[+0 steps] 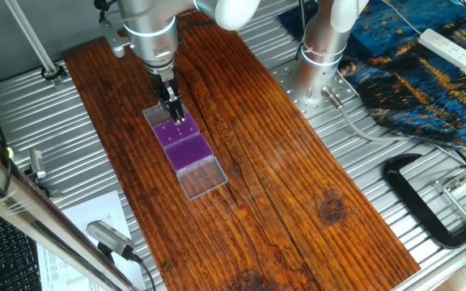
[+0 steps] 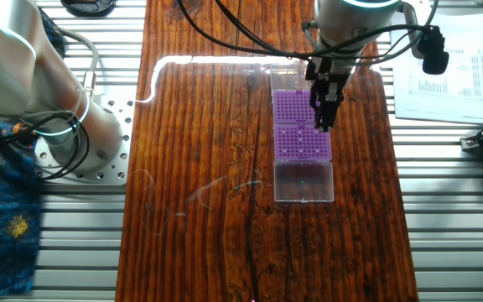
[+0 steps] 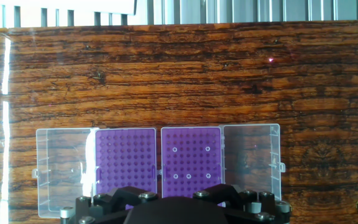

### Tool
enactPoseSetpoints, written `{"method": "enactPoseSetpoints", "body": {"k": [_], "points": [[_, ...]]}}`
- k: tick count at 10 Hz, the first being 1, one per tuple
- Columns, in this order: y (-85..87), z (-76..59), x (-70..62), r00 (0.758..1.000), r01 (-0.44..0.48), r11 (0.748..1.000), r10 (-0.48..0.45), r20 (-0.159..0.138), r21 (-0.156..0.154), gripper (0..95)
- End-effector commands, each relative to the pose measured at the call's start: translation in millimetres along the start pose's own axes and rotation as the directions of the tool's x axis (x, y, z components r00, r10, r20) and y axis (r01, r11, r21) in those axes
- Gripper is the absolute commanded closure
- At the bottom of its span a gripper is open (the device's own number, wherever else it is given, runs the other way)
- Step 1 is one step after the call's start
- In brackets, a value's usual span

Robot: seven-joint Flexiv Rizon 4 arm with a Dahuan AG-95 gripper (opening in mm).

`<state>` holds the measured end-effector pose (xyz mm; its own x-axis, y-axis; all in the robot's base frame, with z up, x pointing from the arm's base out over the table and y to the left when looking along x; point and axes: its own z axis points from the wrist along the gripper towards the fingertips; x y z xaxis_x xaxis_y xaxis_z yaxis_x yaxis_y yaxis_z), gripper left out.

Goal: Transfer all small pipette tips from one holder to another

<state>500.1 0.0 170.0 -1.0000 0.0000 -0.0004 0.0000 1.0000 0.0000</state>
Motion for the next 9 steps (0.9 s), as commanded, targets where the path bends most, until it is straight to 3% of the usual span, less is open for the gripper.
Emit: {"method": "enactPoseSetpoints", "body": {"k": [1, 2, 9], "points": [[0.0, 0.0, 0.1, 1.0, 0.0, 1.0, 0.0, 0.0, 0.0, 0.0], [0.0, -0.3, -0.3, 0.983, 0.181, 0.982, -0.183, -0.02, -0.055, 95.0], [0.2, -3.1, -3.9, 0.983, 0.178, 0.983, -0.18, -0.031, -0.053, 95.0]]}}
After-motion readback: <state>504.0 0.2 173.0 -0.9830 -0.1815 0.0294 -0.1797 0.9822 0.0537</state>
